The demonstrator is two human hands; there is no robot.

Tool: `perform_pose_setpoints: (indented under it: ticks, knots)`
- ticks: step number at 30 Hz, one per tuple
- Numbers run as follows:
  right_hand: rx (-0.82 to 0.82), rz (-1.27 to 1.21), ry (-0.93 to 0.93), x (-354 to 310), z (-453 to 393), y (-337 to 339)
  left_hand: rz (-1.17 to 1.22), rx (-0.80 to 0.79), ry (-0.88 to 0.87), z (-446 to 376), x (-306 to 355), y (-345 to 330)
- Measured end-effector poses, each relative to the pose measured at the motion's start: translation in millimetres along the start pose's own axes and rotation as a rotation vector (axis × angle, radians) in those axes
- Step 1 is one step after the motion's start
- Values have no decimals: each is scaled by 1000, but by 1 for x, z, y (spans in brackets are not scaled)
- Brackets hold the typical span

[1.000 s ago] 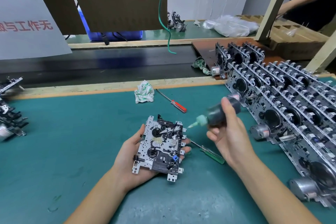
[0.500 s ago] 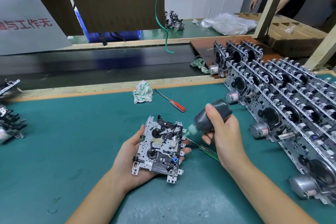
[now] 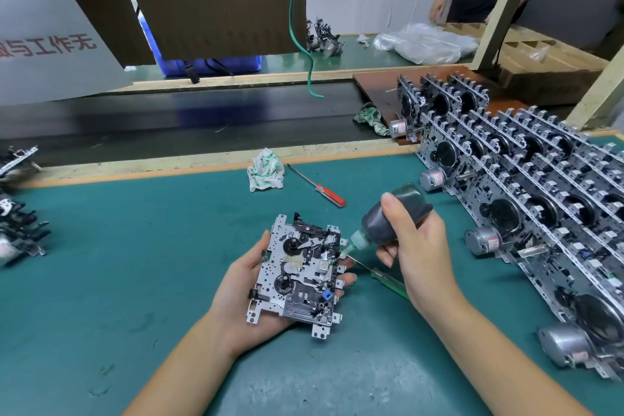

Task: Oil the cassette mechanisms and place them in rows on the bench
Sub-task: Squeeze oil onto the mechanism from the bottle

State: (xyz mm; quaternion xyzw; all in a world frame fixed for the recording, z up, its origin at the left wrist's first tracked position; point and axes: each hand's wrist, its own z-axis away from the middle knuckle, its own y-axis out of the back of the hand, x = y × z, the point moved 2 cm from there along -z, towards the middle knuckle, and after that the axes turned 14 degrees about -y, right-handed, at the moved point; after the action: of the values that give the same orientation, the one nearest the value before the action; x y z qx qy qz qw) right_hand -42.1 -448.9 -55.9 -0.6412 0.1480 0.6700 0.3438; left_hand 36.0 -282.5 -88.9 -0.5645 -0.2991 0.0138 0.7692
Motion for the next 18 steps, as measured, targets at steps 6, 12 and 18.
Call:
perform_pose_setpoints:
  ticks: [6, 12, 18]
  knots:
    - [10, 19, 30, -4, 1, 1, -35, 56, -29, -1, 0, 2]
    - [110, -22, 58, -13, -8, 15, -37, 90, -109, 1, -1, 4]
    - [126, 335, 42, -1, -23, 26, 83, 125, -176, 3, 0, 0]
